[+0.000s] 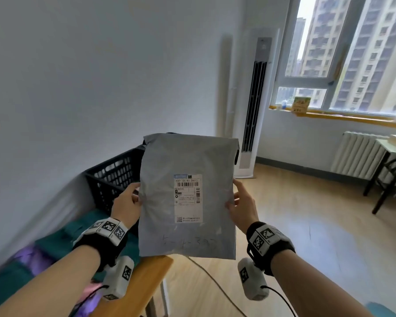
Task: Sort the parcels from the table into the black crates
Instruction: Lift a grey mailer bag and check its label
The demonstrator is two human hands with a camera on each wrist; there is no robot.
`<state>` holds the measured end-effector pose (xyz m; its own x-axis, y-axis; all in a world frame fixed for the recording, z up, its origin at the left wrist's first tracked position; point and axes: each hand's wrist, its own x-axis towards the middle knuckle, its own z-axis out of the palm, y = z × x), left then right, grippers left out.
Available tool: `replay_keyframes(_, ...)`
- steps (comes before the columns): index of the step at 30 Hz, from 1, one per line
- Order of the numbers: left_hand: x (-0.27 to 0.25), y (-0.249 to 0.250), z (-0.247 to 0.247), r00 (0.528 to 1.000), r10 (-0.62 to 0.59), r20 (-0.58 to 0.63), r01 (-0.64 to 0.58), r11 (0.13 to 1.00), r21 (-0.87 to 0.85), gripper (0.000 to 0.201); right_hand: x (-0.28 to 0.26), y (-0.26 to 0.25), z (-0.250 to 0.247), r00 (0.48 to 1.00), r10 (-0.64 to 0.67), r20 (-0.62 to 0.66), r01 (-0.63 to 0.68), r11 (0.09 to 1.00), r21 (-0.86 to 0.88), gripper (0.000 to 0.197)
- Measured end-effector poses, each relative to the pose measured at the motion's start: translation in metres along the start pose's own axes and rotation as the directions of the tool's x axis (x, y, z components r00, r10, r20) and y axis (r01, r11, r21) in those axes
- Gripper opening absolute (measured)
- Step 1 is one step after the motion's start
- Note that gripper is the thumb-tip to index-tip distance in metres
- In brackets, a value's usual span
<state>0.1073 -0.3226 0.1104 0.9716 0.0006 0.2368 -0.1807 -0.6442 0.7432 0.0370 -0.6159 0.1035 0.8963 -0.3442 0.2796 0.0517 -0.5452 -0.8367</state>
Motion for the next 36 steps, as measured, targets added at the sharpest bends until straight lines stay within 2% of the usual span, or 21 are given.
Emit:
replay_keyframes(3,0.019,0.036,0.042,1.000,0.015,-0.019,-0.016,1.000,-0.009,0.032,0.037,0.026,-0.039,1.000,-0.014,-0.004,0.014,1.000,-0.022,0.064)
replay_keyframes(5,0.029,0.058,0.065,0.999,-0.016,-0.040,0.014,0.998,-0.054,0.032,0.060,0.039,-0.060,1.000,-0.013,-0.002,0.013,1.000,-0.013,0.063)
replay_keyframes(8,0.050,0.085,0.095,0.994,-0.058,-0.095,0.050,0.995,-0.084,0.021,0.097,0.054,-0.086,1.000,-0.031,-0.003,0.031,0.999,-0.005,0.064)
replay_keyframes(13,0.099,0.120,0.121,0.993,0.060,-0.103,-0.059,0.998,0.014,0.035,0.163,0.062,-0.110,0.996,-0.090,-0.022,0.090,0.996,0.016,0.062)
replay_keyframes(15,0.123,0.129,0.128,0.989,0.086,-0.117,-0.086,0.996,0.009,0.031,0.191,0.063,-0.114,0.994,-0.109,-0.006,0.110,0.994,0.018,0.061)
replay_keyframes(18,0.161,0.137,0.139,0.986,0.086,-0.140,-0.091,0.995,-0.031,0.023,0.235,0.070,-0.111,0.991,-0.131,-0.025,0.132,0.990,0.039,0.060)
replay_keyframes(23,0.227,0.148,0.161,0.973,0.114,-0.198,-0.120,0.993,-0.019,0.033,0.309,0.085,-0.094,0.987,-0.158,-0.025,0.159,0.986,0.058,0.059)
replay_keyframes(31,0.334,0.144,0.188,0.966,0.027,-0.255,-0.057,0.993,-0.108,0.037,0.446,0.084,-0.063,0.971,-0.240,0.009,0.240,0.970,0.024,0.058)
replay_keyframes(36,0.374,0.131,0.203,0.958,-0.032,-0.283,-0.006,0.991,-0.133,0.039,0.512,0.087,-0.039,0.965,-0.257,0.052,0.255,0.966,0.042,0.063)
